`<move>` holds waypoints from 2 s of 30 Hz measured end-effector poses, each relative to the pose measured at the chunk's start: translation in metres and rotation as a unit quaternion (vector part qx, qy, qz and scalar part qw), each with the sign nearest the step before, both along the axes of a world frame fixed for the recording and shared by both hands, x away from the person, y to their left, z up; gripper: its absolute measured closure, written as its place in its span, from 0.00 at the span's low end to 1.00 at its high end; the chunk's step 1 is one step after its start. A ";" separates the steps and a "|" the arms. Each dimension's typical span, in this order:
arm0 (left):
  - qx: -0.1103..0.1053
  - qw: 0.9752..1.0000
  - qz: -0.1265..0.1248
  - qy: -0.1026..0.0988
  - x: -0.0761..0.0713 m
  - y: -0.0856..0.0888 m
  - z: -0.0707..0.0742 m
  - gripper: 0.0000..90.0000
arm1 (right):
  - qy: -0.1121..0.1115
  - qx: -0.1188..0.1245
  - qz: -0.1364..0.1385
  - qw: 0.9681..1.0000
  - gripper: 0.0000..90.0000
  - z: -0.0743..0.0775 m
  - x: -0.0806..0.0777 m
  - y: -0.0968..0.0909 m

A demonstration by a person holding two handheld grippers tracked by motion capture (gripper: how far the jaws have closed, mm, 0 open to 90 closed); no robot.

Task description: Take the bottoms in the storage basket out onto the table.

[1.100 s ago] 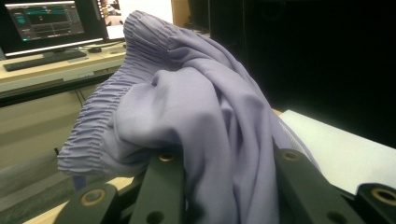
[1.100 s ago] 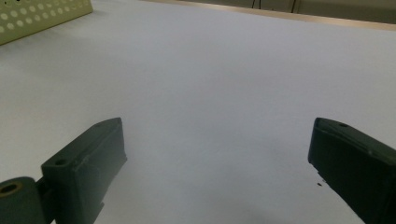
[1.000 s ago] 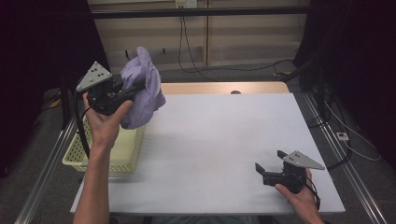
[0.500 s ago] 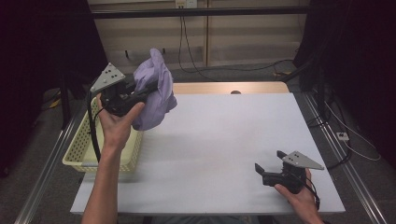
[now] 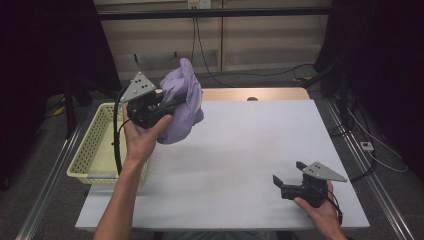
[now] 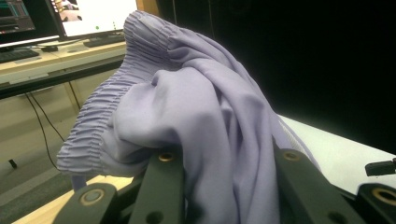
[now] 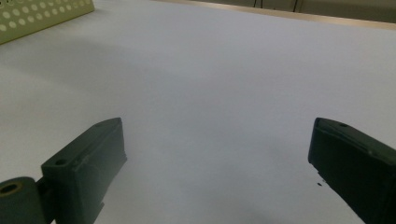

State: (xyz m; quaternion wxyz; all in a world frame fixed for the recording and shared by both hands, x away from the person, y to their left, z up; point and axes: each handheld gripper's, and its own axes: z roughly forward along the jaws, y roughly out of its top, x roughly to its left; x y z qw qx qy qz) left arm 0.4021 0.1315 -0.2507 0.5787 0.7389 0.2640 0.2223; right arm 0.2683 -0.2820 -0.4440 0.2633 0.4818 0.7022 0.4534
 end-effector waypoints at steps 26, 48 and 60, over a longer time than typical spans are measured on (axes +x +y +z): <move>0.020 0.999 -0.026 0.041 0.011 -0.039 -0.027 0.82 | 0.002 0.000 0.002 1.000 0.05 0.000 0.001 0.000; 0.034 0.997 -0.051 0.045 0.011 -0.066 -0.045 0.82 | 0.003 0.000 0.003 1.000 0.05 -0.001 0.001 0.000; 0.063 0.994 -0.064 0.067 0.015 -0.082 -0.061 0.82 | 0.003 0.000 0.003 1.000 0.05 0.000 0.000 0.000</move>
